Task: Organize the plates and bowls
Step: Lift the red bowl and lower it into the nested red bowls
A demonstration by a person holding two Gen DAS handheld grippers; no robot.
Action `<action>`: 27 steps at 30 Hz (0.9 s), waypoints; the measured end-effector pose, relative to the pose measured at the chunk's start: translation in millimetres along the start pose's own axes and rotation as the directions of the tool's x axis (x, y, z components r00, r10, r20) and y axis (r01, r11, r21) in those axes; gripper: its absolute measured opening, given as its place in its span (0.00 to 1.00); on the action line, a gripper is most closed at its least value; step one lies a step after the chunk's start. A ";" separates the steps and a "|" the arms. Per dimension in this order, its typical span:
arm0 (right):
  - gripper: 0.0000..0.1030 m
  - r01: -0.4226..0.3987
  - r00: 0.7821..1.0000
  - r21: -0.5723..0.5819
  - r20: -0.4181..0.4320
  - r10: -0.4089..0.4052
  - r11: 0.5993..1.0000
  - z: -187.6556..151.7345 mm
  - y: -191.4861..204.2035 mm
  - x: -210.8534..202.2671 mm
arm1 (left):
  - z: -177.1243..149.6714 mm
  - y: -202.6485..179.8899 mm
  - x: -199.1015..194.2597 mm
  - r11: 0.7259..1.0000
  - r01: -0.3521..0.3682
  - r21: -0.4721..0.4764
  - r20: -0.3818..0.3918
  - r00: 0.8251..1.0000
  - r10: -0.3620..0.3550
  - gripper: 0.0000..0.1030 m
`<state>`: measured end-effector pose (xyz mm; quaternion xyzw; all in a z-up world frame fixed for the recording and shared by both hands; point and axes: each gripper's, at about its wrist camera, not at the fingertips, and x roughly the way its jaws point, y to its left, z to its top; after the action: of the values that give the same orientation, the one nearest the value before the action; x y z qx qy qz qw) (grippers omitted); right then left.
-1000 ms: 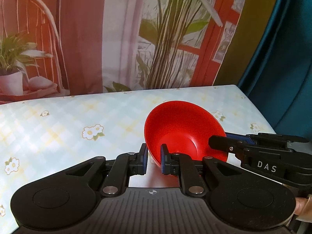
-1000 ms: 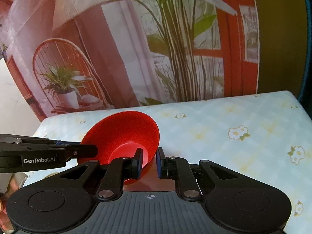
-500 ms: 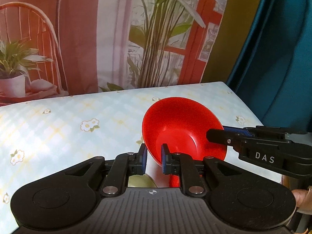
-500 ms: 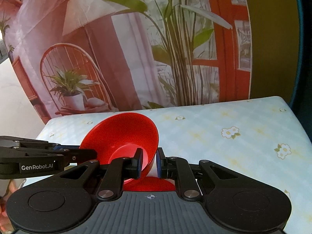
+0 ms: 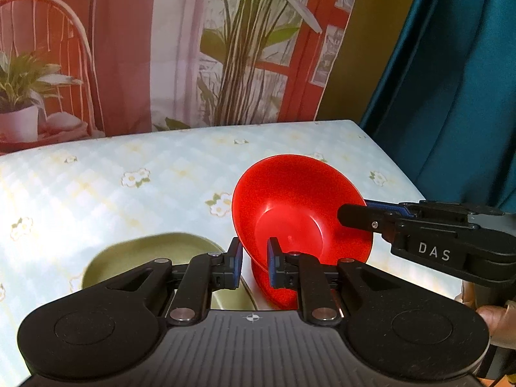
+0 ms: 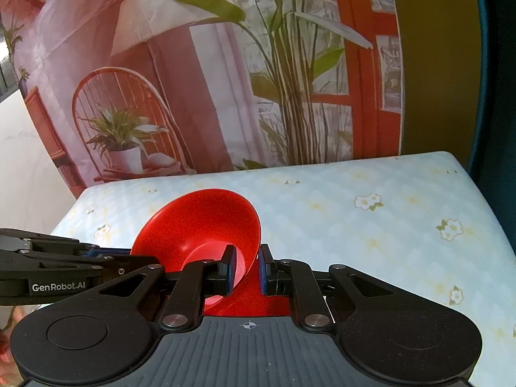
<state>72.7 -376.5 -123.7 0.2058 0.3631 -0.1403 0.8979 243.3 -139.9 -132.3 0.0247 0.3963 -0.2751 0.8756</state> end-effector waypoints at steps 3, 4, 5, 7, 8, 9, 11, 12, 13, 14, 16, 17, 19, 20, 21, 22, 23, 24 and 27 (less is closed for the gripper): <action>0.13 0.007 1.000 -0.003 -0.011 -0.007 1.000 -5.6 -0.7 -1.3 | -3.9 -0.7 1.4 1.000 0.011 -0.006 -0.011 1.000 -0.011 0.17; 0.13 0.010 1.000 -0.003 -0.015 -0.010 1.000 -7.5 -1.2 -1.6 | -5.2 -1.1 2.0 1.000 0.014 -0.007 -0.014 1.000 -0.014 0.17; 0.13 0.012 1.000 -0.002 -0.019 -0.012 1.000 -9.4 -2.0 -1.9 | -6.4 -1.4 2.7 1.000 0.016 -0.008 -0.018 1.000 -0.016 0.17; 0.13 0.017 1.000 -0.001 -0.024 -0.017 1.000 -13.3 -3.3 -1.8 | -8.4 -2.4 4.1 1.000 0.016 -0.007 -0.024 1.000 -0.017 0.17; 0.13 0.021 0.999 0.001 -0.027 -0.021 1.000 -15.6 -3.8 -1.6 | -8.8 -2.9 5.5 1.000 0.018 -0.006 -0.027 0.999 -0.018 0.17; 0.14 0.024 0.999 0.002 -0.031 -0.024 1.000 -17.5 -4.7 -1.4 | -9.9 -3.5 6.6 1.000 0.019 -0.004 -0.030 0.999 -0.019 0.17; 0.14 0.032 0.999 0.006 -0.040 -0.031 0.999 -22.1 -6.9 -0.7 | -12.0 -4.5 9.3 1.000 0.025 -0.003 -0.036 0.999 -0.025 0.17; 0.14 0.034 0.999 0.007 -0.043 -0.034 0.999 -24.0 -7.8 -0.4 | -13.3 -4.4 10.1 1.000 0.027 -0.002 -0.040 0.999 -0.027 0.17; 0.14 0.035 0.998 0.009 -0.046 -0.035 0.999 -25.6 -9.1 -0.3 | -14.2 -4.8 11.6 1.000 0.029 -0.002 -0.045 0.999 -0.029 0.17; 0.14 0.036 0.998 0.010 -0.048 -0.035 0.999 -27.2 -10.5 -0.3 | -15.1 -5.3 12.5 1.000 0.030 -0.001 -0.048 0.998 -0.030 0.17; 0.14 0.035 0.998 0.013 -0.051 -0.035 0.999 -29.8 -12.6 -0.2 | -16.3 -6.5 12.9 1.000 0.028 0.002 -0.050 0.998 -0.028 0.17; 0.14 0.036 0.998 0.015 -0.053 -0.035 0.999 -31.0 -13.3 0.2 | -16.7 -7.1 12.9 1.000 0.026 0.005 -0.050 0.998 -0.026 0.17; 0.14 0.037 0.998 0.018 -0.056 -0.036 0.999 -32.9 -14.7 1.5 | -16.6 -7.8 12.8 1.000 0.022 0.011 -0.051 0.998 -0.022 0.17; 0.14 0.037 0.998 0.020 -0.057 -0.036 0.999 -33.7 -15.1 2.1 | -16.7 -7.8 12.9 1.000 0.021 0.013 -0.052 0.998 -0.021 0.17; 0.14 0.036 0.998 0.022 -0.057 -0.035 0.999 -34.0 -15.3 2.3 | -17.0 -7.7 13.2 1.000 0.021 0.015 -0.053 0.998 -0.020 0.17; 0.14 0.035 0.998 0.024 -0.056 -0.033 0.999 -34.3 -15.7 2.3 | -17.2 -7.8 13.1 1.000 0.021 0.016 -0.055 0.998 -0.020 0.17; 0.14 0.033 0.998 0.026 -0.056 -0.032 0.999 -34.3 -16.0 2.3 | -17.0 -8.1 13.9 1.000 0.021 0.017 -0.057 0.998 -0.020 0.17; 0.14 0.032 0.998 0.029 -0.055 -0.031 0.999 -34.7 -16.6 2.5 | -17.2 -8.1 13.7 1.000 0.020 0.018 -0.059 0.998 -0.019 0.17; 0.14 0.032 0.998 0.035 -0.057 -0.030 0.999 -36.4 -17.7 3.9 | -16.7 -8.7 15.0 1.000 0.020 0.020 -0.061 0.998 -0.018 0.17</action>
<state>46.7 -375.2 -154.9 0.2203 0.3888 -0.1549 0.8811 235.6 -149.8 -152.8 0.0384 0.4202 -0.2866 0.8601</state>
